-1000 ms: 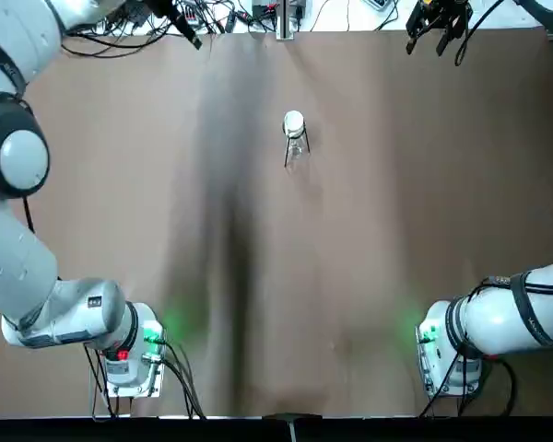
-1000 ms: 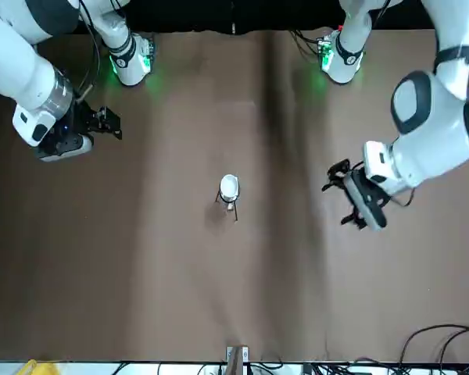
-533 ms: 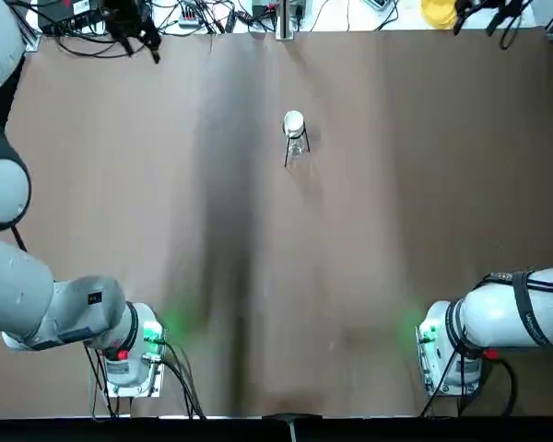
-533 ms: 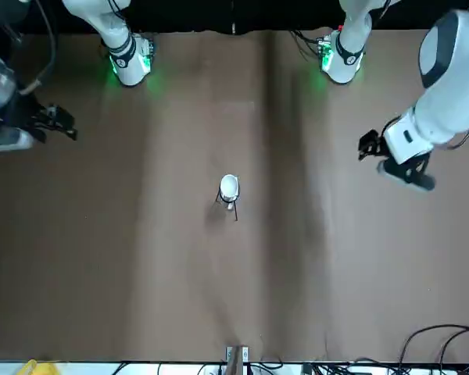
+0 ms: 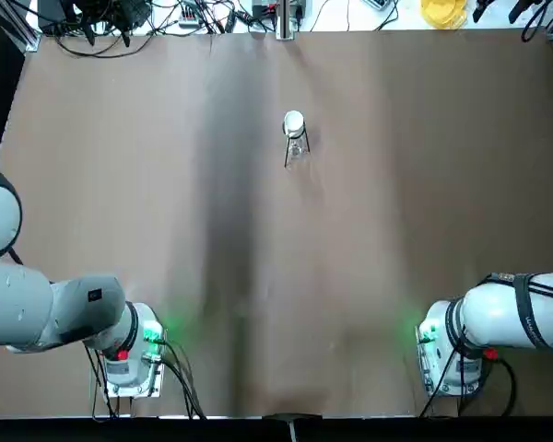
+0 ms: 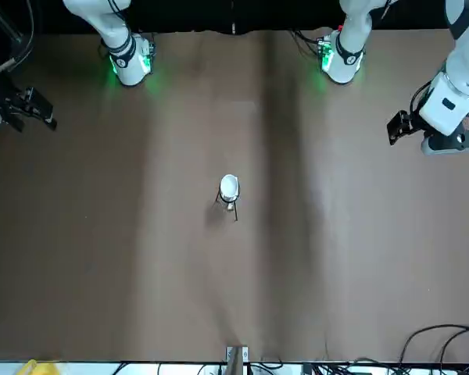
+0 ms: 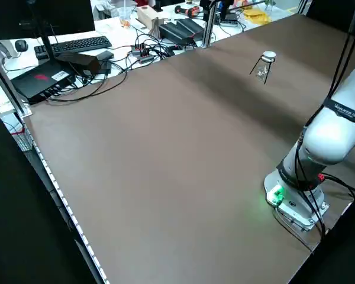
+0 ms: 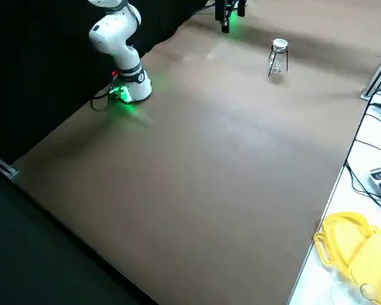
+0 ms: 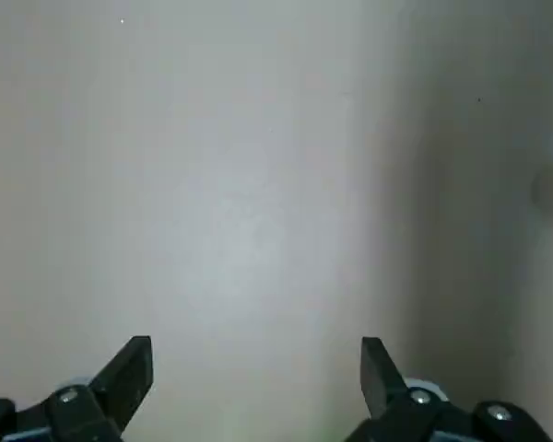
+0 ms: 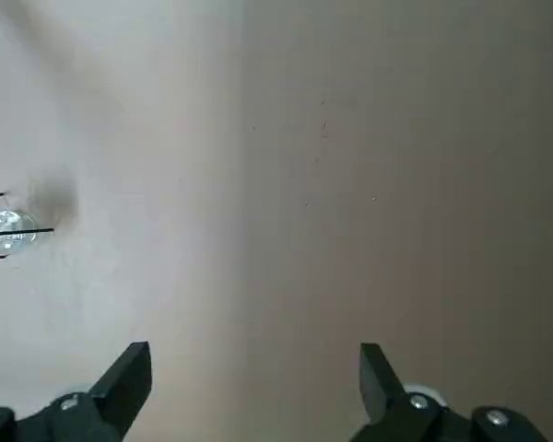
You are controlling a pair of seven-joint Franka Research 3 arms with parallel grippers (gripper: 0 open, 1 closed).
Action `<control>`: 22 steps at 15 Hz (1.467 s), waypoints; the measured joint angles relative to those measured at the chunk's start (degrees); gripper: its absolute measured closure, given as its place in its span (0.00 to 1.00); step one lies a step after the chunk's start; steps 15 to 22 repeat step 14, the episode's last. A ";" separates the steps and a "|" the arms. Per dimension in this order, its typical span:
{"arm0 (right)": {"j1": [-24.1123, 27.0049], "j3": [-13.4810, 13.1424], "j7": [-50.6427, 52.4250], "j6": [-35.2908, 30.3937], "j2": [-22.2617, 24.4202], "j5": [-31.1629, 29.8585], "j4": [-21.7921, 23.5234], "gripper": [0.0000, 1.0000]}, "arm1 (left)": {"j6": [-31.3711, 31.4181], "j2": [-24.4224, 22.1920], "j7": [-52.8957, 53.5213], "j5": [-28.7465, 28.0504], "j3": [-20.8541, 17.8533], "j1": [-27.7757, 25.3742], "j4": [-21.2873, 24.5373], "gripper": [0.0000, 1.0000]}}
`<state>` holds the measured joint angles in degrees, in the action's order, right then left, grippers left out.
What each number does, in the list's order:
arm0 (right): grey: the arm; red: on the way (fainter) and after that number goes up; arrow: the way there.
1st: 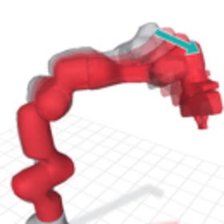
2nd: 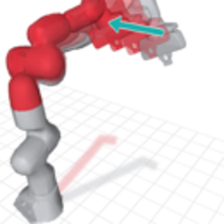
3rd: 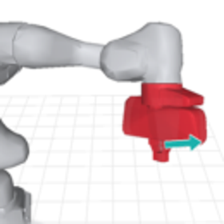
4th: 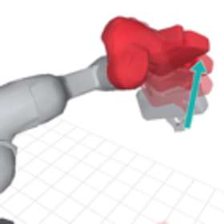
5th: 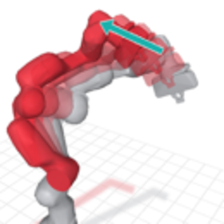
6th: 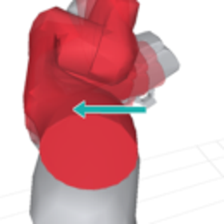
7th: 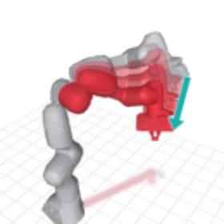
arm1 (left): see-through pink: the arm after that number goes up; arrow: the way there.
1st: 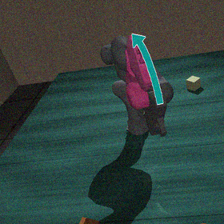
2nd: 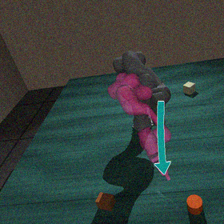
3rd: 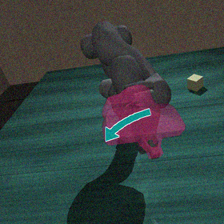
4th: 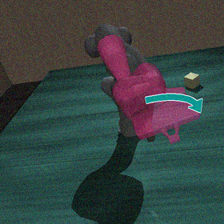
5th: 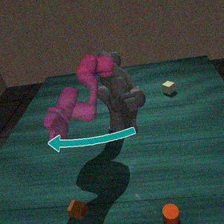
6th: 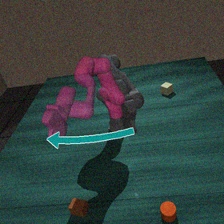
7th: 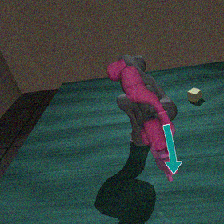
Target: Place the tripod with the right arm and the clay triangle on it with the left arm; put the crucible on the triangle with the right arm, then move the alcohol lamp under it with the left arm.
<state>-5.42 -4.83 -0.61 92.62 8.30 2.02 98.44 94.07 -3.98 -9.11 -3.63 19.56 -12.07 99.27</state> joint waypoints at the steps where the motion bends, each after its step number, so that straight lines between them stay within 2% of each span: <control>1: 0.13 0.00 0.00 0.21 0.01 -0.02 0.07 0.01 | 0.09 0.41 -0.08 0.00 0.00 0.01 -0.51 0.00; 7: 0.65 -0.01 0.00 1.96 0.31 -0.05 0.41 0.01 | 0.23 3.17 -3.18 0.00 0.00 0.09 -2.26 0.00; 14: 0.78 0.03 0.02 3.48 1.91 -0.09 2.79 0.00 | -1.64 10.20 -3.49 -0.11 0.00 0.26 -9.48 0.00; 22: 0.78 0.03 0.02 3.48 1.91 -0.09 2.79 0.00 | -1.64 10.20 -3.49 -0.11 0.00 0.26 -9.48 0.00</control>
